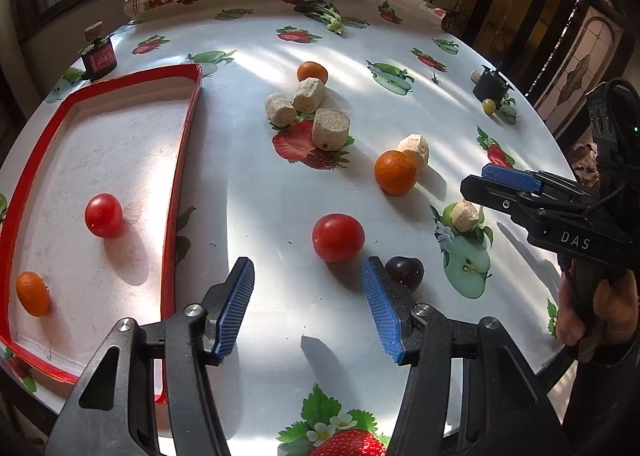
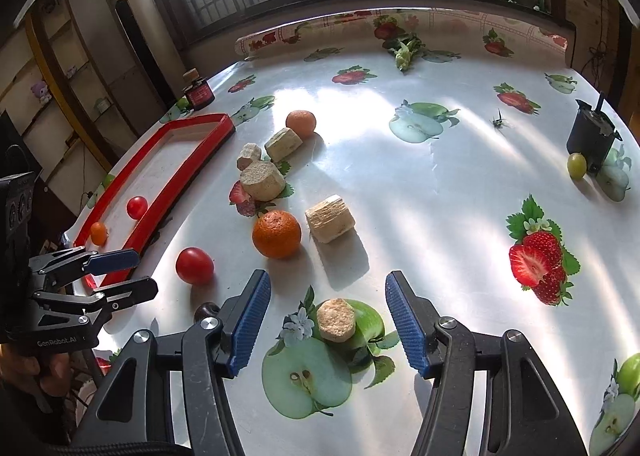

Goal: Organize fruits
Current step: 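Move both open tools back toward the remaining items on the table, then grasp a red tomato with the left tool while the right tool grasps a beige block, then carry the tomato and beige block in both tools into the tray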

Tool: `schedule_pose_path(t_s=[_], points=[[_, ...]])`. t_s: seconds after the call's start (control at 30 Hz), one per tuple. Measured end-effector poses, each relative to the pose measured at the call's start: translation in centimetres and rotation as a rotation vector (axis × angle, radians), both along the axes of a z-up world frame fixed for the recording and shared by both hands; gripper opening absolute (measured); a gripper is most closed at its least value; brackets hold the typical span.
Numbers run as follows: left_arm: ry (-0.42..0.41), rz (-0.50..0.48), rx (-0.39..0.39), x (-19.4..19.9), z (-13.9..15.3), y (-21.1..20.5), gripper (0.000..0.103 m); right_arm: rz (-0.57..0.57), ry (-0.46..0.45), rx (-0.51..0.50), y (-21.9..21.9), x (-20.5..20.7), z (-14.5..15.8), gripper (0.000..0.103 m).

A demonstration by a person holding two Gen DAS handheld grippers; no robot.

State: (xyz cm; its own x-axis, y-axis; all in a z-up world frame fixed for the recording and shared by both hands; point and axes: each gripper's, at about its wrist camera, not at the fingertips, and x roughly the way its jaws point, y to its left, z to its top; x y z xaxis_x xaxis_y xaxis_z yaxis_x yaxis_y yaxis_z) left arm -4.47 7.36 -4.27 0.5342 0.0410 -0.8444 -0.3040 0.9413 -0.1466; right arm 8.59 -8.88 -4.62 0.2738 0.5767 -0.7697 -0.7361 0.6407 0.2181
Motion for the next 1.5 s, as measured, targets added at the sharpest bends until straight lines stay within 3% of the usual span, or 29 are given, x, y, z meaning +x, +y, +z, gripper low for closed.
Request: schedule_pose_path(t_s=[0.3,0.6,0.67,0.7,0.73,0.77,0.8,1.5], points=[[0.015,-0.025,-0.008,2.4,-1.0,-0.3,0.055,0.004,-0.024,-0.019,2.7,2.0,-0.8,0.061],[0.021,-0.054,-0.004,4.0,-2.3,-0.4,0.054,0.020,0.009,-0.043,4.2,3.9,-2.6,0.051],[0.015,-0.060,0.007,4.2,-2.4,-0.4,0.048,0.028,0.008,-0.050,4.7,4.0,-2.9,0.051],[0.011,-0.061,0.010,4.3,-2.4,-0.4,0.040,0.032,0.004,-0.051,5.0,4.0,-3.0,0.050],[0.003,-0.065,-0.006,4.3,-2.3,-0.2,0.032,0.035,-0.003,-0.049,5.2,4.0,-3.0,0.046],[-0.004,-0.069,-0.030,4.3,-2.3,0.0,0.031,0.040,-0.003,-0.050,5.4,3.9,-3.0,0.043],[-0.005,-0.067,-0.031,4.3,-2.3,0.0,0.031,0.046,0.001,-0.046,5.5,3.9,-2.9,0.035],[-0.103,0.005,0.012,0.1,1.6,2.1,0.031,0.072,-0.051,0.050,6.1,0.5,2.2,0.035]])
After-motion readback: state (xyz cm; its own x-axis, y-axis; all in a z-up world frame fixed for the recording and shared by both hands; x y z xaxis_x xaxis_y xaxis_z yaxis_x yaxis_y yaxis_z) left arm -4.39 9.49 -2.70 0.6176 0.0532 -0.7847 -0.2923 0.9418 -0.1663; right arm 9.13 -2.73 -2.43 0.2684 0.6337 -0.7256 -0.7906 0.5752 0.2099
